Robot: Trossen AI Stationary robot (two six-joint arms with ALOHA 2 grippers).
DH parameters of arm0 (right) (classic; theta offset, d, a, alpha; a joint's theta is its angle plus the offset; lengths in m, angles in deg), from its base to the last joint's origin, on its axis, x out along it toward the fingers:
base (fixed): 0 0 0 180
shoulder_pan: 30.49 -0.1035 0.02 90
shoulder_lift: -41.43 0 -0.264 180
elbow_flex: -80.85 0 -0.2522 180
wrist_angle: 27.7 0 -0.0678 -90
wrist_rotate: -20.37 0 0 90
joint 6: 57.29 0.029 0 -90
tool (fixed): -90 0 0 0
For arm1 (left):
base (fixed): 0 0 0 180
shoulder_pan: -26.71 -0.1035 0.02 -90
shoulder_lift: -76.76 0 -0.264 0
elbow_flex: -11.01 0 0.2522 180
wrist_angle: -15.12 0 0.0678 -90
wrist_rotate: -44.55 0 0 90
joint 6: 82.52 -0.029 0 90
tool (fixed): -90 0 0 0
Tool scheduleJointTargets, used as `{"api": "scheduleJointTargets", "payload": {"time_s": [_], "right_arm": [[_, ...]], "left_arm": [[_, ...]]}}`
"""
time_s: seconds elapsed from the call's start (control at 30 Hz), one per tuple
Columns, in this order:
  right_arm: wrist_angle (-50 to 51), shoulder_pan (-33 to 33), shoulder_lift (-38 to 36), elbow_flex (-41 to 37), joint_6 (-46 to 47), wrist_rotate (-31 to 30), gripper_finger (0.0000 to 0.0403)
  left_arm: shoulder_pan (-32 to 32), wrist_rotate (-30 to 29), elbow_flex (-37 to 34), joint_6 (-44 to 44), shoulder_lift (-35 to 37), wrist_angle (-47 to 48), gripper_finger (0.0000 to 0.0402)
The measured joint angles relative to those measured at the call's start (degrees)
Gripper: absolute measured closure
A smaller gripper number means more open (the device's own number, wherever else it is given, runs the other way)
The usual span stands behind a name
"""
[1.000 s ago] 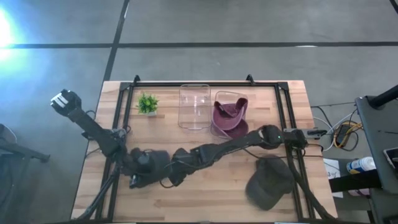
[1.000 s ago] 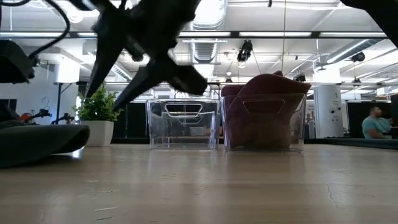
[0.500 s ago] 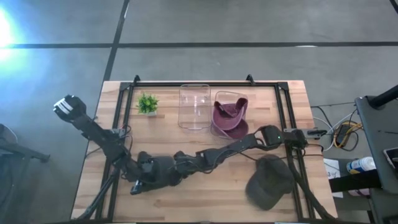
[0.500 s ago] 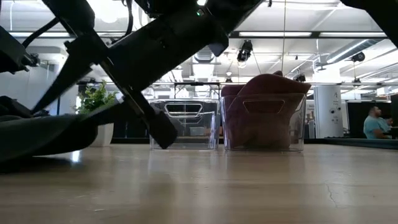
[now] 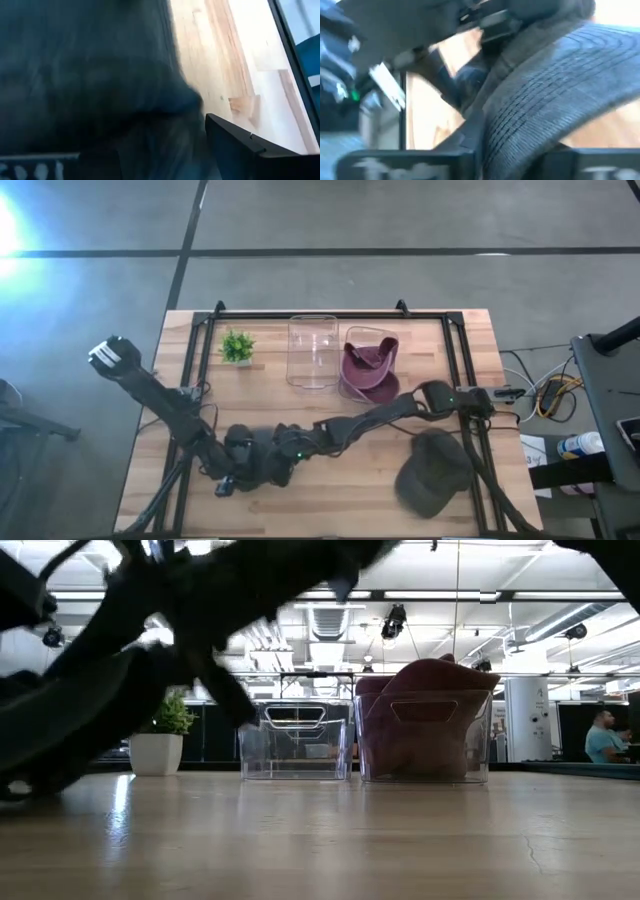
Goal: Pick & Place hat
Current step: Put the left black cap into the left transparent bin
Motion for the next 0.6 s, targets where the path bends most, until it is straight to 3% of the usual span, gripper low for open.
{"api": "scheduleJointTargets", "payload": {"time_s": [0.07, 0.27, 0.47, 0.6], "right_arm": [[7.13, -0.03, -1.19, 2.46, -8.05, -0.43, 0.0379], [34.3, 0.02, -1.96, 13.57, -39.52, -9.21, 0.0388], [50.8, -2.89, -1.64, 20.62, -71.08, -31.13, 0.0389], [51.87, -5.58, -1.61, 20.91, -83.72, -44.69, 0.0389]], "left_arm": [[0.12, -0.02, 2.61, 0.0, 2.62, 7.8, 0.0191], [0.22, -0.41, 12.73, 1.33, 11.79, 29.48, 0.0191], [0.31, -4.18, 23.63, 10.53, 20.45, 36.73, 0.0191], [0.35, -13.98, 27.05, 15.23, 24.36, 43.0, 0.0191]]}}
